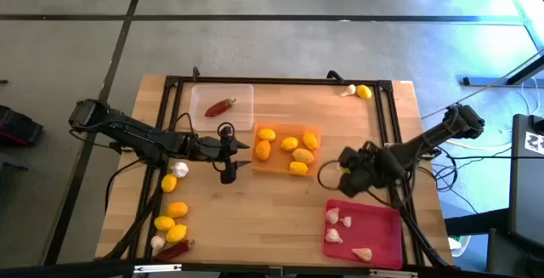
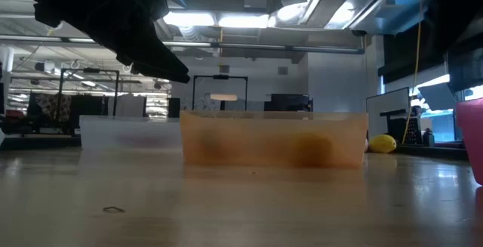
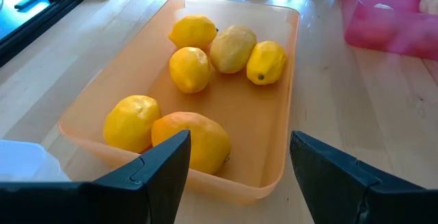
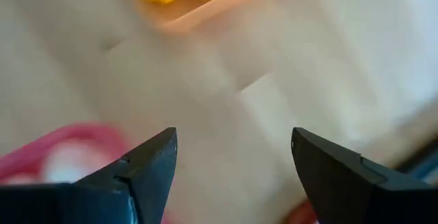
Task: Sort produce into baskets
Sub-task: Put the garlic into the red bin
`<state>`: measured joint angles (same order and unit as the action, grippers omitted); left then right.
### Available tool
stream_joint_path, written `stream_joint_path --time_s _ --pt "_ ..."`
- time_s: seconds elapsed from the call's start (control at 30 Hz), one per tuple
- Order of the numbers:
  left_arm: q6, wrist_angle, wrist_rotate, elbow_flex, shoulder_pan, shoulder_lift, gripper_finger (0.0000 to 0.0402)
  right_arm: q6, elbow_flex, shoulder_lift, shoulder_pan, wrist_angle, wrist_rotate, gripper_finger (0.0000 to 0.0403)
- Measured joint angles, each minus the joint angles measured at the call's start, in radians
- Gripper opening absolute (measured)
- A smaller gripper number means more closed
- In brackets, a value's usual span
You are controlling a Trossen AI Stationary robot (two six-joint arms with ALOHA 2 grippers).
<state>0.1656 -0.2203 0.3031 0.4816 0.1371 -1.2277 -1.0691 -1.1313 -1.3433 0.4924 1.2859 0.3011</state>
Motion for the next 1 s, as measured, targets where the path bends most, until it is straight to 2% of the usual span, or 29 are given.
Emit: stream_joint_path --time_s 0.17,0.43,0.87,1.0 --pt "0.006 0.0 0.0 0.0 0.0 0.0 0.0246 0.134 0.0 0.0 -0.152 0.057 0.039 0.028" --pt "0.009 0.0 0.0 0.0 0.0 0.0 0.0246 0.349 0.0 0.0 -0.418 0.037 0.123 0.028" --pt "-0.085 -0.001 0.0 0.0 -0.024 0.0 0.0246 0.692 0.0 -0.002 -0.844 -0.173 0.134 0.028" --pt "-0.165 -0.03 -0.041 0.0 -0.031 0.0 0.0246 0.76 0.0 -0.028 -0.965 -0.249 0.124 0.028"
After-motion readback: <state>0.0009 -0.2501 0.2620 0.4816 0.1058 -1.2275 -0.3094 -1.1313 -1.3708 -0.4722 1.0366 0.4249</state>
